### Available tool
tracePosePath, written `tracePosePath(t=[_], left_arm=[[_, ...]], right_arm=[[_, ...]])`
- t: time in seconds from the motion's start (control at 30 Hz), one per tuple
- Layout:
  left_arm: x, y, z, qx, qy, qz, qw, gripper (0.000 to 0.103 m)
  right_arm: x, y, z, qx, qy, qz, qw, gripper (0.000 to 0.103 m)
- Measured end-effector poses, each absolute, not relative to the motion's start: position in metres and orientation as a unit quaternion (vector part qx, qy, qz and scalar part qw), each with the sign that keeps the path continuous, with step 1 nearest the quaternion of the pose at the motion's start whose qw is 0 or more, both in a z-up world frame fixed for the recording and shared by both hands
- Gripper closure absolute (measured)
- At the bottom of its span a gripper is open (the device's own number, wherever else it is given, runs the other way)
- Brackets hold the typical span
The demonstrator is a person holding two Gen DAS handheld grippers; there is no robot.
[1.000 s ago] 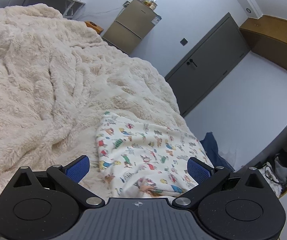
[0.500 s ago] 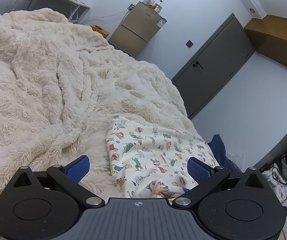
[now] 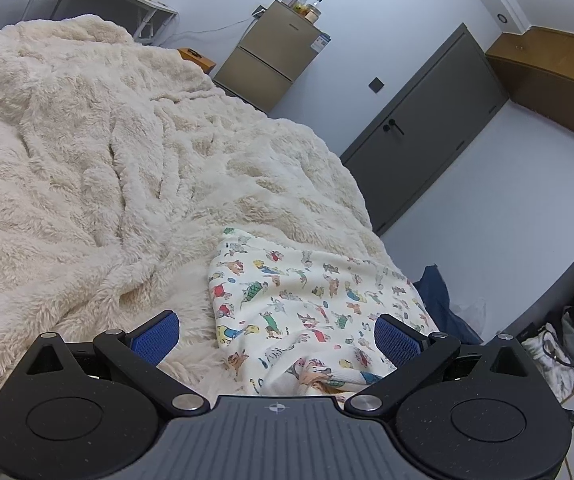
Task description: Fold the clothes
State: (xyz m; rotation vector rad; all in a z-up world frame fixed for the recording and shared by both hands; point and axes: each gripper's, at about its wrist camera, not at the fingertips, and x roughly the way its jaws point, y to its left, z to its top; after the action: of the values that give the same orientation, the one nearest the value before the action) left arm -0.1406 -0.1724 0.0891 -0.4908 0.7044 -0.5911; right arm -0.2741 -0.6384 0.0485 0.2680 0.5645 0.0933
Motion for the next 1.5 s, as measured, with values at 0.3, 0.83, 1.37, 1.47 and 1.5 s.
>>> tracePosePath(t=[0.3,0.83,1.37,1.47,1.5], left_arm=[[-0.140,-0.175,0.089,-0.232,0.339,-0.285,0.866,0.000],[-0.101,-0.116,0.101,-0.263,0.334,-0.265,0.865,0.000],[-0.007,-0.155,-0.002,-0.436,0.472,-0.418,0.643,0.045],[0.003,-0.176,0.016,-0.410,0.476,-0.432,0.647,0.046],[0.006,-0.180,0.018,-0.402,0.479,-0.434,0.648,0.046]], right_arm=[[-0.273,-0.638,0.048,0.131,0.277,0.046,0.951,0.003],[-0.275,-0.605,0.118,0.054,0.212,0.080,0.973,0.023],[-0.203,-0.503,0.072,-0.041,0.349,0.136,0.926,0.081],[-0.220,-0.492,0.072,-0.072,0.336,0.140,0.928,0.086],[-0.225,-0.488,0.072,-0.084,0.334,0.143,0.928,0.089]])
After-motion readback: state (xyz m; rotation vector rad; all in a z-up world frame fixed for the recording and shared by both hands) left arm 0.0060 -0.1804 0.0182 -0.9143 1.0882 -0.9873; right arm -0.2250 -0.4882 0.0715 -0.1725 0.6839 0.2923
